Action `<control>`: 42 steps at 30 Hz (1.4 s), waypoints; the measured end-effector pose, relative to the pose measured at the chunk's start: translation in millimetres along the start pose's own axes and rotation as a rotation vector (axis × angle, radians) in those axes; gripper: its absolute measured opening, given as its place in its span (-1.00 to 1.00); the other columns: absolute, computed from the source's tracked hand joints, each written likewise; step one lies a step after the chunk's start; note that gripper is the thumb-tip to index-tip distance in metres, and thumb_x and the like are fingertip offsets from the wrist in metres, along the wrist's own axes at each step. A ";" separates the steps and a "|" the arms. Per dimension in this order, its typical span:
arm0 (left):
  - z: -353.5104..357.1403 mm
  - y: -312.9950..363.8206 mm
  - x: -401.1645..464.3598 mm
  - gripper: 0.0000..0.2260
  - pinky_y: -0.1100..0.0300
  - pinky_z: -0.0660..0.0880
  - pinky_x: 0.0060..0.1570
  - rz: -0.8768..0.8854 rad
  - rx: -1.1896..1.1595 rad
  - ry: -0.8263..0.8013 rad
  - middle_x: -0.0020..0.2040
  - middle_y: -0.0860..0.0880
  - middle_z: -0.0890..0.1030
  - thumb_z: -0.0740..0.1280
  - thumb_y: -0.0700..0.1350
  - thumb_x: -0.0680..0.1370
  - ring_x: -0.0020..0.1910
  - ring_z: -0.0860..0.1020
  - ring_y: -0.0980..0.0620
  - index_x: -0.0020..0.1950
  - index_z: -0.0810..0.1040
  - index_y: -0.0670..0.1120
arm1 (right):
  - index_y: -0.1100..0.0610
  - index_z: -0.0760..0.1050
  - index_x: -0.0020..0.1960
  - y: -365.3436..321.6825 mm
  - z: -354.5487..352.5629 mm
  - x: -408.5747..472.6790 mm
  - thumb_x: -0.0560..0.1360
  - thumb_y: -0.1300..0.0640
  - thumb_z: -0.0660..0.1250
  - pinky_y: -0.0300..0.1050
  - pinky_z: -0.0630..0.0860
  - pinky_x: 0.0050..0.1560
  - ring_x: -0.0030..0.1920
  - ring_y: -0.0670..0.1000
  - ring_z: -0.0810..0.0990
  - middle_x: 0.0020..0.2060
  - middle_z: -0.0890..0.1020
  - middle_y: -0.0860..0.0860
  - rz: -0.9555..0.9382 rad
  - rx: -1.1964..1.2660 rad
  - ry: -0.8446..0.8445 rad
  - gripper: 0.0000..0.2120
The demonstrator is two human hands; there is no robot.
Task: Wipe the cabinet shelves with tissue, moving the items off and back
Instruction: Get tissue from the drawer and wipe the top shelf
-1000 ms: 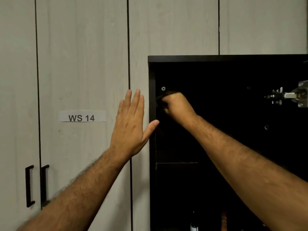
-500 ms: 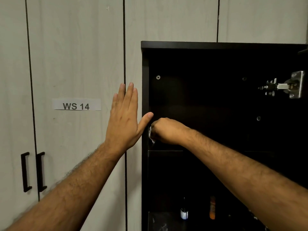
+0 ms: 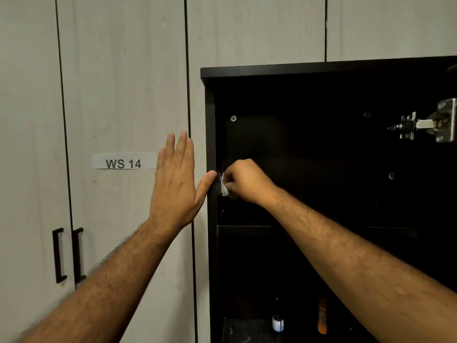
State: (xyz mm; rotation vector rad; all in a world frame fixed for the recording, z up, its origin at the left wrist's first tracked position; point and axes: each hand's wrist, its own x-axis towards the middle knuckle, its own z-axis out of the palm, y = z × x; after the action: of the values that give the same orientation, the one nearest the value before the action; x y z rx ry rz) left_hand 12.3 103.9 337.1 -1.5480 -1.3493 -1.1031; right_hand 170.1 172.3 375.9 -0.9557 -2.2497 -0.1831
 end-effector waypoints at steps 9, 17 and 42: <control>-9.7 1.5 -3.3 -0.29 0.00 -0.14 0.53 -0.027 0.089 -0.019 0.61 -0.06 -0.07 -0.07 0.30 0.60 0.57 -0.21 0.03 0.59 -0.04 -0.13 | 0.17 0.49 0.31 -18.7 -65.7 54.7 0.54 0.30 0.25 -0.15 0.49 0.08 0.15 0.12 0.57 0.17 0.58 0.14 0.157 0.219 0.316 -0.66; -26.1 1.9 5.9 -0.30 0.03 -0.17 0.53 -0.022 0.152 0.004 0.61 -0.07 -0.05 -0.01 0.27 0.61 0.57 -0.20 0.03 0.60 -0.03 -0.14 | 0.18 0.61 0.14 -25.2 -32.4 43.9 0.52 0.34 0.30 -0.19 0.55 0.01 0.07 0.07 0.62 0.05 0.65 0.11 0.293 0.691 0.511 -0.76; -34.2 1.4 31.4 -0.32 0.08 -0.18 0.52 -0.070 0.096 0.086 0.61 -0.03 -0.03 0.02 0.25 0.60 0.57 -0.20 0.06 0.60 -0.01 -0.11 | 0.23 0.62 0.15 -36.7 -32.4 37.3 0.50 0.43 0.22 -0.39 0.45 -0.05 0.05 -0.07 0.59 0.03 0.67 0.06 0.161 0.968 0.616 -0.68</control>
State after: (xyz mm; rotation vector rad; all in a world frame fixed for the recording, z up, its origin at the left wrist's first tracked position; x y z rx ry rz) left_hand 11.6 81.0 377.5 -1.3784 -1.3866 -1.1179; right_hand 143.7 155.8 428.9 -0.4387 -1.3955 0.5663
